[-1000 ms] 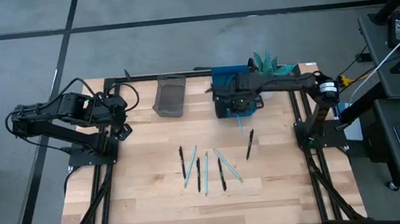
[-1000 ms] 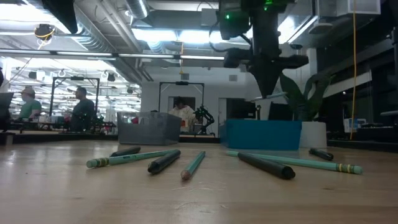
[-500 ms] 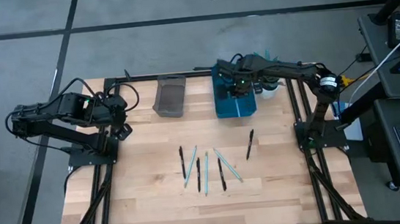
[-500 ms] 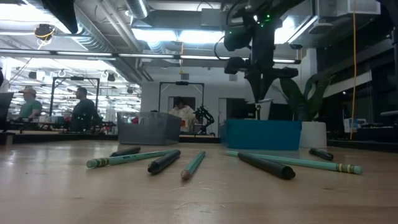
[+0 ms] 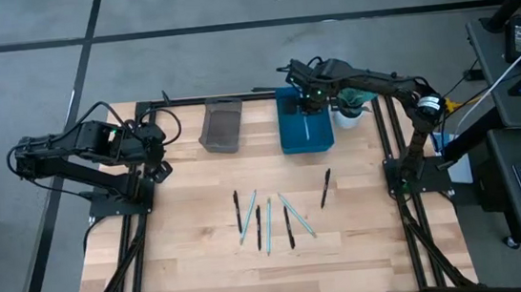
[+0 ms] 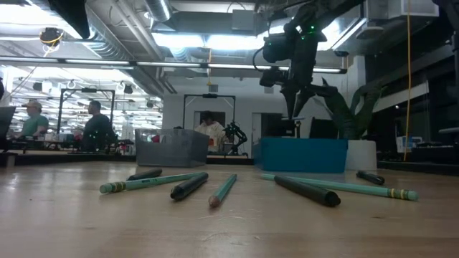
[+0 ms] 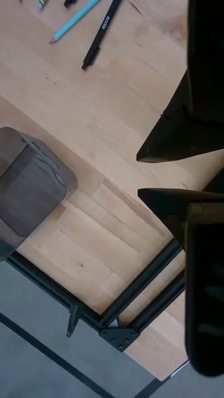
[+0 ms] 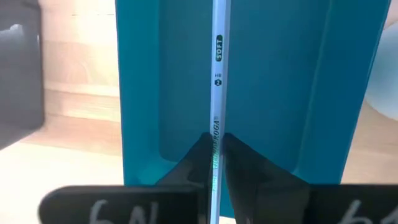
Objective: Sort pens & pencils
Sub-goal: Put the right light blue pencil into the blue bin
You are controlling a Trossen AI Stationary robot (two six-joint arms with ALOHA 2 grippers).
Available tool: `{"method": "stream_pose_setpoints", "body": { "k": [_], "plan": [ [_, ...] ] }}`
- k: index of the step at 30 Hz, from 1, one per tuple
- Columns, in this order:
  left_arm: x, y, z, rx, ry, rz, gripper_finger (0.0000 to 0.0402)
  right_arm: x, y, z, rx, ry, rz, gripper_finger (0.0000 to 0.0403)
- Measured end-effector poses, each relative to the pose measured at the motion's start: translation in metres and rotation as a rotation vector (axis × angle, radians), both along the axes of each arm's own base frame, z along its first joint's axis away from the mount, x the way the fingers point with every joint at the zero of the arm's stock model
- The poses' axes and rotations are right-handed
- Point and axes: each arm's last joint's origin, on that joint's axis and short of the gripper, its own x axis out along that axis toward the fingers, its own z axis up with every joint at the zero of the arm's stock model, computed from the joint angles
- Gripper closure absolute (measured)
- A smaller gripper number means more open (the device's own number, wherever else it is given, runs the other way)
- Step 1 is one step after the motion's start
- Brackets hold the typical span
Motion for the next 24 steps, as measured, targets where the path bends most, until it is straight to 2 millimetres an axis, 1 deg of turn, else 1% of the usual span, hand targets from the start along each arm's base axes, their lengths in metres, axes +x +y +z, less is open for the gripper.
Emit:
{"method": "stream_pose_setpoints", "body": {
  "k": [7, 10, 13, 19, 24],
  "plan": [
    [0.0, 0.0, 0.0, 0.0, -0.001, 0.002, 0.0329, 0.0, -0.001, -0.001, -0.002, -0.001, 0.0, 0.0367],
    [0.0, 0.0, 0.0, 0.0, -0.002, 0.002, 0.0329, 0.001, -0.003, -0.005, 0.002, 0.005, 0.0, 0.0366],
    [0.0, 0.0, 0.0, -0.001, -0.002, 0.003, 0.0329, 0.006, -0.006, -0.017, 0.018, 0.023, 0.005, 0.0366],
    [0.0, 0.0, 0.0, -0.001, -0.002, 0.003, 0.0329, 0.02, -0.014, -0.047, 0.051, 0.044, 0.029, 0.0366],
    [0.0, 0.0, 0.0, 0.0, 0.0, 0.0, 0.0329, 0.026, -0.018, -0.055, 0.03, 0.03, 0.052, 0.0366]
  ]
}}
